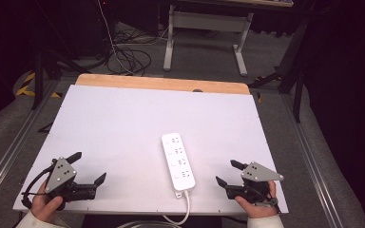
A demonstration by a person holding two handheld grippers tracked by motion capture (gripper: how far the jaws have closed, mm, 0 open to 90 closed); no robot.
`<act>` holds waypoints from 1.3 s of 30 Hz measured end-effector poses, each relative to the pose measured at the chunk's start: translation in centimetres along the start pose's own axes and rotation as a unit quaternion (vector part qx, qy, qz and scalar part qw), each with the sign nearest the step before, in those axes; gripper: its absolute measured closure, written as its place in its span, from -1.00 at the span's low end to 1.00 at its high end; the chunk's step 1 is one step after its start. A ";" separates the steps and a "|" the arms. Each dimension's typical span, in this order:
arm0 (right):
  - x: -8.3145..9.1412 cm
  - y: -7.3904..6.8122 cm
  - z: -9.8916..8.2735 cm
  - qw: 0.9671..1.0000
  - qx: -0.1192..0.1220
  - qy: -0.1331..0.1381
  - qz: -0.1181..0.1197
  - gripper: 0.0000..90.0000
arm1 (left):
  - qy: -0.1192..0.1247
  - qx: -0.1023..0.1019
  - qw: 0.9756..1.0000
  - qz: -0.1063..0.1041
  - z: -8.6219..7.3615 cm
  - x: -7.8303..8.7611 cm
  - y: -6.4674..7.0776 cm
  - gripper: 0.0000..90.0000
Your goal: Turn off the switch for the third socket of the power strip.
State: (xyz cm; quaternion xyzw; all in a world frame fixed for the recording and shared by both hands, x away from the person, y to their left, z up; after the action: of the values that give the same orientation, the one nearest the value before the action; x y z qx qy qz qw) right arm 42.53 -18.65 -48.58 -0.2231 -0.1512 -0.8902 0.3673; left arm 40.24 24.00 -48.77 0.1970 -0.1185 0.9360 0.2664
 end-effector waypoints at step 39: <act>-2.4 -2.2 7.0 0.997 0.036 -0.018 0.064 -0.13 | -0.004 -0.003 1.000 0.000 -0.1 -0.1 0.2 -1.00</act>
State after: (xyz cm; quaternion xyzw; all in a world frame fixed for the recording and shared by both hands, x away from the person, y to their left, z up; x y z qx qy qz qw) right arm 44.47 -12.69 -44.08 -0.2354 -0.1750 -0.8545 0.4286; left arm 40.20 23.86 -48.91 0.1997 -0.1222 0.9350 0.2665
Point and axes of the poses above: each handheld gripper's, and its own axes: x roughly backward along the jaws, z roughly out of its top, y roughly to its right, the point moved 8 cm from there along -x, roughly forward along the jaws, and after that the axes turned 1 degree about -y, right-handed, at the moved point
